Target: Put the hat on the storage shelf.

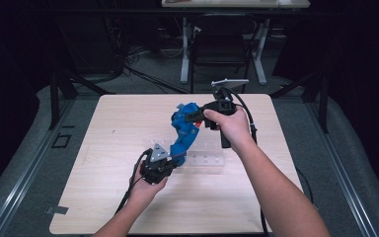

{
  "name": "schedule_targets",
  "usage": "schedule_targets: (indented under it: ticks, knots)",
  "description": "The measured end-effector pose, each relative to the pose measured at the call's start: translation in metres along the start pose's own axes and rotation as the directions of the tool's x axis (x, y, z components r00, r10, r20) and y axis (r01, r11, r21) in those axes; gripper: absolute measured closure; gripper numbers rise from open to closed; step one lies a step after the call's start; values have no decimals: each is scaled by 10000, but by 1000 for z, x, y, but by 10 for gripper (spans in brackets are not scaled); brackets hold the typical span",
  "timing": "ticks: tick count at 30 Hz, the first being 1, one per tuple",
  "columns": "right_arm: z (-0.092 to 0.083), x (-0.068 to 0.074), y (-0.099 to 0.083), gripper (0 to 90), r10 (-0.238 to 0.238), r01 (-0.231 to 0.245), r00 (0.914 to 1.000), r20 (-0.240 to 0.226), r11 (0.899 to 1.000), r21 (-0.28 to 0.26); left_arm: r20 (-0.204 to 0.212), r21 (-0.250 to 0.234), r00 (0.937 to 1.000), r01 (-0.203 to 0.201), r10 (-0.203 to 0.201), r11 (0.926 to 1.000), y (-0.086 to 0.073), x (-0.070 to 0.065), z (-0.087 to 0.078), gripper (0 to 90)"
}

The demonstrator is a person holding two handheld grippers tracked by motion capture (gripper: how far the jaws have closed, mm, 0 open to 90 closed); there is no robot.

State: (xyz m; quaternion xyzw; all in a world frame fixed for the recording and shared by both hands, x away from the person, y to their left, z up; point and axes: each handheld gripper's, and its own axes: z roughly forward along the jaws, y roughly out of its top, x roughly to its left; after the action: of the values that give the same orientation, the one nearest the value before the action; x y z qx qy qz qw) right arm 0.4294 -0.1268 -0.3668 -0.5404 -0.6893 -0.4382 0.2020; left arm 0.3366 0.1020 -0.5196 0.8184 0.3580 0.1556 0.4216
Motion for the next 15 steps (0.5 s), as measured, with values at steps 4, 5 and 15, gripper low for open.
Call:
schedule_targets:
  ticks: [4, 5, 15]
  knots:
    - [-8, -6, -1, 768, 131, -130, 9999, 26, 9997, -225, -3, -3, 10000, 4, -4, 10000, 0, 1, 0, 882]
    - [-10, -8, -1, 767, 174, -174, 9998, 2, 9993, -328, -47, -15, 10000, 43, -43, 10000, -1, 0, 0, 882]
    - [-23, -15, -2, 744, 235, -218, 9992, 312, 9983, -538, -1, -18, 10000, 46, -46, 10000, -1, 1, 0, 882]
